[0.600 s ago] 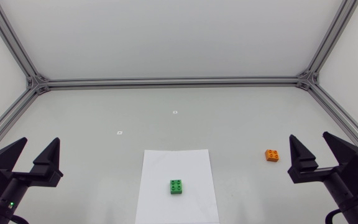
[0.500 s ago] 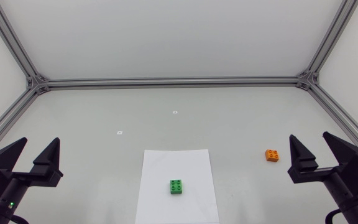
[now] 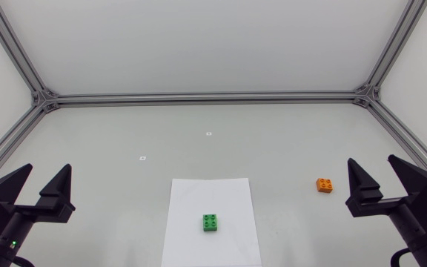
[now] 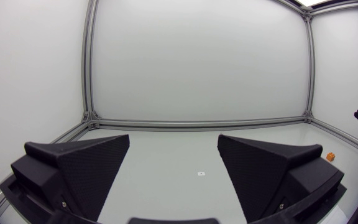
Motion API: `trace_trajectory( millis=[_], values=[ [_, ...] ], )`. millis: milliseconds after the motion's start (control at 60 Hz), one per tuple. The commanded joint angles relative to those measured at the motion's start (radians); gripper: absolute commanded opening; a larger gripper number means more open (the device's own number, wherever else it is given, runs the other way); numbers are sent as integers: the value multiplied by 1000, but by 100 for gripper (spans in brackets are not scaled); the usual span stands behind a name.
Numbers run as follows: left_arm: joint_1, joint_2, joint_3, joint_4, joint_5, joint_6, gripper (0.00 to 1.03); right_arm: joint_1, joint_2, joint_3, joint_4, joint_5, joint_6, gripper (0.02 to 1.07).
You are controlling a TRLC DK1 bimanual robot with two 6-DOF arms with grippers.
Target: Pick up the orange 2x2 brick with the right arm and stack it on top of the green 2x2 brick in the center
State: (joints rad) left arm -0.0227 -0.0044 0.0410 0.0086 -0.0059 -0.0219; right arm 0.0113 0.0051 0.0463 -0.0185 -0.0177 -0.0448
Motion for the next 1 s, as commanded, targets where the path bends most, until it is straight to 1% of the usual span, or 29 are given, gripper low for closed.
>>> trace_trajectory(
  millis=[0, 100, 150, 250, 483, 550, 683, 767, 983],
  values=[
    [3, -8, -41, -15, 4, 13, 99, -7, 15, 86, 8, 5, 14, 104],
    [3, -8, -41, -15, 4, 13, 99, -5, 108, 179, -21, 12, 19, 104],
    [3, -8, -41, -15, 4, 13, 99, -5, 167, 230, -35, 30, 33, 103],
    [3, -8, -41, -15, 4, 13, 99, -7, 285, 333, -109, 41, 65, 103],
    [3, -8, -41, -15, 4, 13, 99, 1, 581, 613, -377, 35, 134, 103],
    [3, -8, -41, -15, 4, 13, 99, 1, 641, 676, -452, 19, 135, 103],
    [3, -8, -41, -15, 4, 13, 99, 1, 811, 843, -641, 16, 140, 103],
    [3, -8, -41, -15, 4, 13, 99, -5, 909, 929, -722, 15, 140, 103],
    [3, -8, -41, -15, 4, 13, 99, -8, 1072, 1004, -808, -4, 141, 103]
  ],
)
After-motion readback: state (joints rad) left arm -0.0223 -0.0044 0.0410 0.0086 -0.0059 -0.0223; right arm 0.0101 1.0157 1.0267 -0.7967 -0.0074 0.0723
